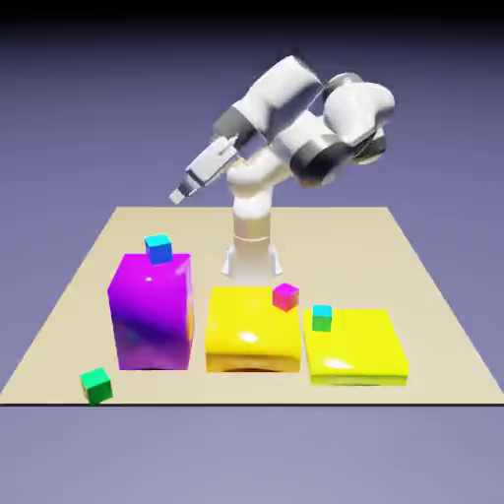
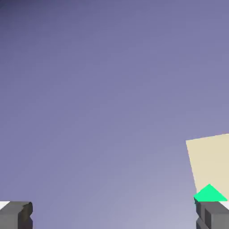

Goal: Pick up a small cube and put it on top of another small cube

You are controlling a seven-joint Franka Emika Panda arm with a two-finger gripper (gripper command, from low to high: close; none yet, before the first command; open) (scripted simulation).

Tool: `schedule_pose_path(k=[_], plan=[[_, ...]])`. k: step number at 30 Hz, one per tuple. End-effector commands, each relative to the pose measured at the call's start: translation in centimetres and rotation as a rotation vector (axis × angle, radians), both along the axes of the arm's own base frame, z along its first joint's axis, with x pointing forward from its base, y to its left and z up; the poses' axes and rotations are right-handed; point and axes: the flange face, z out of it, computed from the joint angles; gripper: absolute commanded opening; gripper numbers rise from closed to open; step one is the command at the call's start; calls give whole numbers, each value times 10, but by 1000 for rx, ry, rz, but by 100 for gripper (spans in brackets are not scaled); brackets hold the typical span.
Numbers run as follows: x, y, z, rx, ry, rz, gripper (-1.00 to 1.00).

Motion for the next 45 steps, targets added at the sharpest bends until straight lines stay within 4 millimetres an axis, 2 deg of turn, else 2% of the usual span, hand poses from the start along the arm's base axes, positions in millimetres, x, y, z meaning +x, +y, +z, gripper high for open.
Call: schedule_pose_path(k=[1,7,13,17,21,22,23,25,26,27,28,30,31,35,38,41,45], plan=[[6,-8,-13,13,6,-34,0],[34,-66,-98,98,45,-253,0],[40,-133,-194,197,92,-494,0],[31,-179,-261,271,125,-666,0],[11,-221,-329,352,161,-848,0],[7,-228,-341,367,168,-882,0],[7,-228,-341,367,168,-882,0],[-11,-240,-393,367,168,-881,0],[-15,-243,-404,367,168,-882,0],[-15,-243,-404,367,168,-882,-100],[-15,-243,-404,367,168,-882,-100],[3,-231,-353,367,168,-881,-100],[6,-228,-331,370,163,-885,-100],[-5,-228,-262,395,134,-910,-100],[-21,-230,-217,422,121,-933,-100],[-52,-232,-174,447,131,-967,-100],[-89,-215,-157,399,186,-1007,-100]])
